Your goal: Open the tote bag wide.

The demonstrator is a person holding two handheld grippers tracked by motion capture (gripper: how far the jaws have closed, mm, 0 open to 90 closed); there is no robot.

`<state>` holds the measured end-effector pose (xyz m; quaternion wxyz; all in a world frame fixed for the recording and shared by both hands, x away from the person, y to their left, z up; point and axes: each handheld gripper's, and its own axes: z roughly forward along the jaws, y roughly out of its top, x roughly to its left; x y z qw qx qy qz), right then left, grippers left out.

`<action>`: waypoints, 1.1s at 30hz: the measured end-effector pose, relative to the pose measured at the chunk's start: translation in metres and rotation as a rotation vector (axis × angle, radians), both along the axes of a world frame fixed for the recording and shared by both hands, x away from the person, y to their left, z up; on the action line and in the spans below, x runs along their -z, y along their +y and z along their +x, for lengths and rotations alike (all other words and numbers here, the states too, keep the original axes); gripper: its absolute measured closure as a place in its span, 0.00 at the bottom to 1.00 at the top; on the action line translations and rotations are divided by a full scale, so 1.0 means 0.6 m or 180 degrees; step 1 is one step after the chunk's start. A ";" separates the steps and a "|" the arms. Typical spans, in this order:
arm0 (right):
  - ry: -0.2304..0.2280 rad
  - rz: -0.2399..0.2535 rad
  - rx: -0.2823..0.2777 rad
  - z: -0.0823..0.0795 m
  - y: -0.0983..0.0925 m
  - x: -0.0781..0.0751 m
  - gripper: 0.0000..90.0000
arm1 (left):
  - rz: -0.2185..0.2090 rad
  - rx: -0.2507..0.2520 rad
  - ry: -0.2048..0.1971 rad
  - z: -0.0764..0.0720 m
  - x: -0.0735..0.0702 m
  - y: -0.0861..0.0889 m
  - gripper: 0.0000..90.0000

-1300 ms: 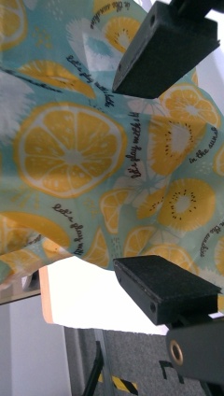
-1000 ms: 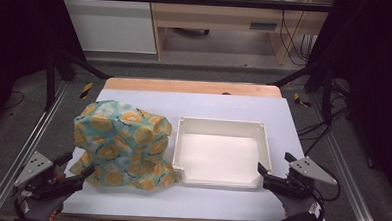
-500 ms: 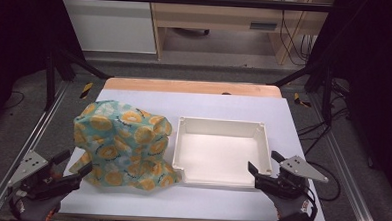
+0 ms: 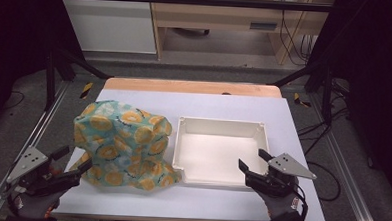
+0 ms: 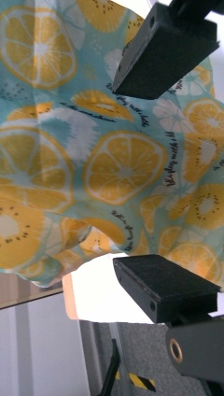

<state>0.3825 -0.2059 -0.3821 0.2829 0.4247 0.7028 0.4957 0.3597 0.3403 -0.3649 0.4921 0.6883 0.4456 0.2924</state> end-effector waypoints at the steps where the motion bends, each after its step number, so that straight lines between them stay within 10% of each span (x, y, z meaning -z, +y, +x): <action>1: -0.0011 0.0010 -0.0002 0.000 0.001 -0.002 0.30 | -0.0001 0.0005 -0.0015 0.001 -0.002 -0.001 0.15; 33: -0.0152 0.0141 -0.0328 0.018 0.093 -0.046 0.36 | -0.0016 0.0078 -0.0091 0.023 -0.046 -0.013 0.21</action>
